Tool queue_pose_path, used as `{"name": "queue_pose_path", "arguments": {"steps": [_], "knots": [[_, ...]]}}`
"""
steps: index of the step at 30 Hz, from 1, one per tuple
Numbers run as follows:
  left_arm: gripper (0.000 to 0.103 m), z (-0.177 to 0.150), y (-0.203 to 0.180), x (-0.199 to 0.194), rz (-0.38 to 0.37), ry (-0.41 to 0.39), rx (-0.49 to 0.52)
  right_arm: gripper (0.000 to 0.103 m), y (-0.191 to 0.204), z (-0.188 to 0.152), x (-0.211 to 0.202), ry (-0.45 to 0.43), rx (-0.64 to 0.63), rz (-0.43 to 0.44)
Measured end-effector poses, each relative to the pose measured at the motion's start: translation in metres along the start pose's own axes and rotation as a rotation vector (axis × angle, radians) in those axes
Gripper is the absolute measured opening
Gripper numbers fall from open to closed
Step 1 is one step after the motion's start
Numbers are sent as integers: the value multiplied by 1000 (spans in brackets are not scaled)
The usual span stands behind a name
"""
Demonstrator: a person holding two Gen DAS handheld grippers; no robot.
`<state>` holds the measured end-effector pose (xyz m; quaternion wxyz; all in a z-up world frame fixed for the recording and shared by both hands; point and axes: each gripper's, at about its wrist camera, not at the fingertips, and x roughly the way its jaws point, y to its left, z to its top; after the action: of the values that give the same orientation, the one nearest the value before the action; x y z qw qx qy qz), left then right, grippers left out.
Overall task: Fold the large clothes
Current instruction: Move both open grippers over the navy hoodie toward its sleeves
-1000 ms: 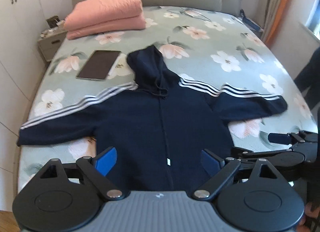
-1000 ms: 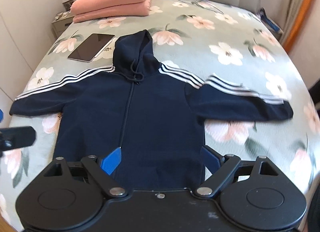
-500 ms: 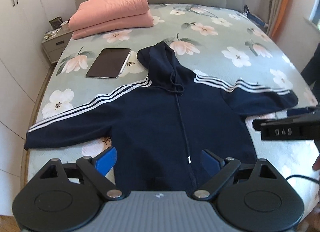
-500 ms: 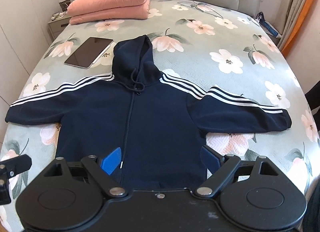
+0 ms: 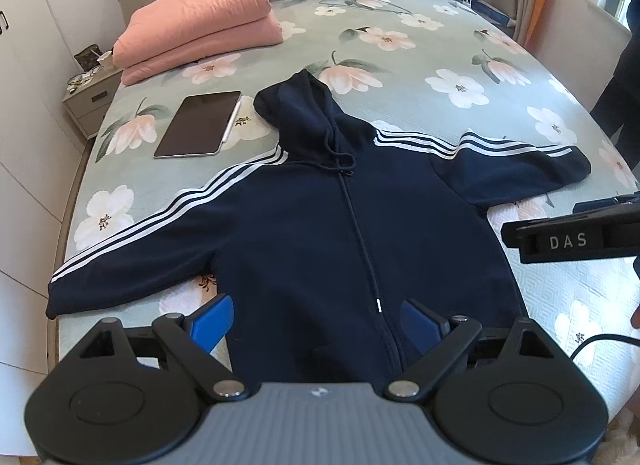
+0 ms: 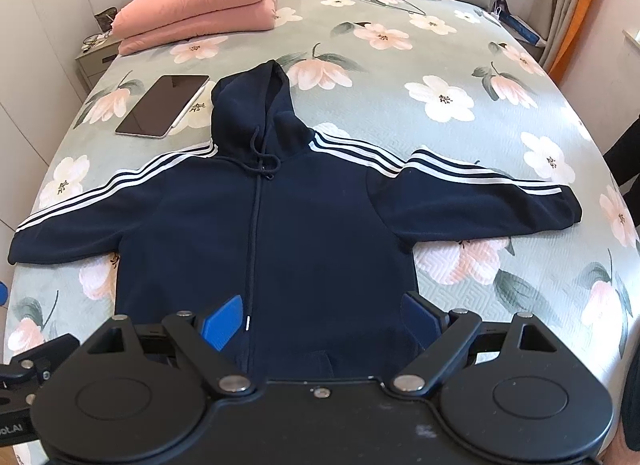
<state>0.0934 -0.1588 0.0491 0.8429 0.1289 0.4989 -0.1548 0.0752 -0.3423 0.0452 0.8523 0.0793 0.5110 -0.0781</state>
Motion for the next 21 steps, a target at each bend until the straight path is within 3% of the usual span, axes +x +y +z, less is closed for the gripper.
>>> {"name": "queue_pose_path", "arguments": {"steps": [21], "knots": [[93,-14,-11,28,-1,37,-28,102,-6,-18,27,50,4,15]]}}
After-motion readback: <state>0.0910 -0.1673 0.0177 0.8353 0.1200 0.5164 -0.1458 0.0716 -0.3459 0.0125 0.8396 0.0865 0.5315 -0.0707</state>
